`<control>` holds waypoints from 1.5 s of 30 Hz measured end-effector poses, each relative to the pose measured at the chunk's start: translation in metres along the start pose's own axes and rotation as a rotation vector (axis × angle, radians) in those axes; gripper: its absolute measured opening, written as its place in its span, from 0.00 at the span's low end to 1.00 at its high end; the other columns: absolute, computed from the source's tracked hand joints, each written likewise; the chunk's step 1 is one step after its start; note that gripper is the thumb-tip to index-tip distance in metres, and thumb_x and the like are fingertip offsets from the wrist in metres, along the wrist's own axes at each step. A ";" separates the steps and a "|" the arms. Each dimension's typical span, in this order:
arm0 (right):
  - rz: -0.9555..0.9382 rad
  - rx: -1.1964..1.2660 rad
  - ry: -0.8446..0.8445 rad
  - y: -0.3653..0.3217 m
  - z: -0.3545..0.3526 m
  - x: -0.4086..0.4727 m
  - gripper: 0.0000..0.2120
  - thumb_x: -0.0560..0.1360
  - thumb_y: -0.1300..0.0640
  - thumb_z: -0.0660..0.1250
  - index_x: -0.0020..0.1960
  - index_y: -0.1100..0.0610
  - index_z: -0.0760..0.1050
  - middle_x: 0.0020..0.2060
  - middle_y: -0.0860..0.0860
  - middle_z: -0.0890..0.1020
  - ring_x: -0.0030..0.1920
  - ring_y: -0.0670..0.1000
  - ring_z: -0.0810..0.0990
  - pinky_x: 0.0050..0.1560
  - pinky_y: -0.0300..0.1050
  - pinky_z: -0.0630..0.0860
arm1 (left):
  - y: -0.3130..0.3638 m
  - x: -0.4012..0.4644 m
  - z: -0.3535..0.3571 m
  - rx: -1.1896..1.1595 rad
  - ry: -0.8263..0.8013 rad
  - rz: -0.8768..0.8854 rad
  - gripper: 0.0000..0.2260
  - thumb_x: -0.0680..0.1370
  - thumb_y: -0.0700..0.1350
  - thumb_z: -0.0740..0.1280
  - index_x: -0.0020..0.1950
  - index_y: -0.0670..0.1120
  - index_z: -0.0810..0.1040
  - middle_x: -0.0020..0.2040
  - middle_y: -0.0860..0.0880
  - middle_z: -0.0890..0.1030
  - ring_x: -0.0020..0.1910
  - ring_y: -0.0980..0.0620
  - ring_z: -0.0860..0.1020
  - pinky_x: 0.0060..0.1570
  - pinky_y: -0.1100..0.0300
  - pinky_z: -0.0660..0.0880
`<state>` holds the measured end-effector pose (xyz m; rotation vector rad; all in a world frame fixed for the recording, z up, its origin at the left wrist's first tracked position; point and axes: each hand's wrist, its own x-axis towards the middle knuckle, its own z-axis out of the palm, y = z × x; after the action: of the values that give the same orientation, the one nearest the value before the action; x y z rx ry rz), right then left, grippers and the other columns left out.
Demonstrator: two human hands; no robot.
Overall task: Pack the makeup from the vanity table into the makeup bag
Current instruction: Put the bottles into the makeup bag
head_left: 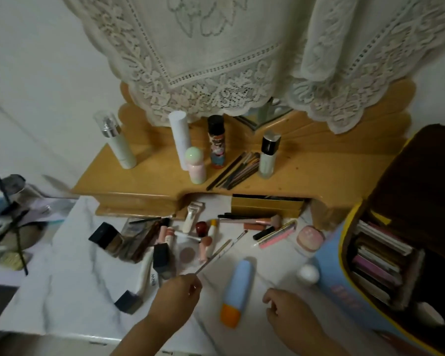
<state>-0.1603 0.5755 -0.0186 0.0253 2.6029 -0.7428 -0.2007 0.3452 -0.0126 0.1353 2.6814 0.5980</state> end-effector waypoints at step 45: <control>-0.103 0.175 0.579 -0.267 -0.132 0.147 0.29 0.74 0.55 0.67 0.71 0.50 0.58 0.66 0.51 0.66 0.64 0.53 0.69 0.60 0.48 0.71 | -0.090 0.115 -0.222 -0.468 0.668 -0.111 0.24 0.73 0.42 0.70 0.66 0.41 0.68 0.61 0.42 0.74 0.55 0.44 0.76 0.50 0.54 0.73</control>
<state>-0.3818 0.3992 0.1556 0.1851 3.0861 -1.1391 -0.3942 0.1978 0.0941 -0.4094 3.0225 1.4140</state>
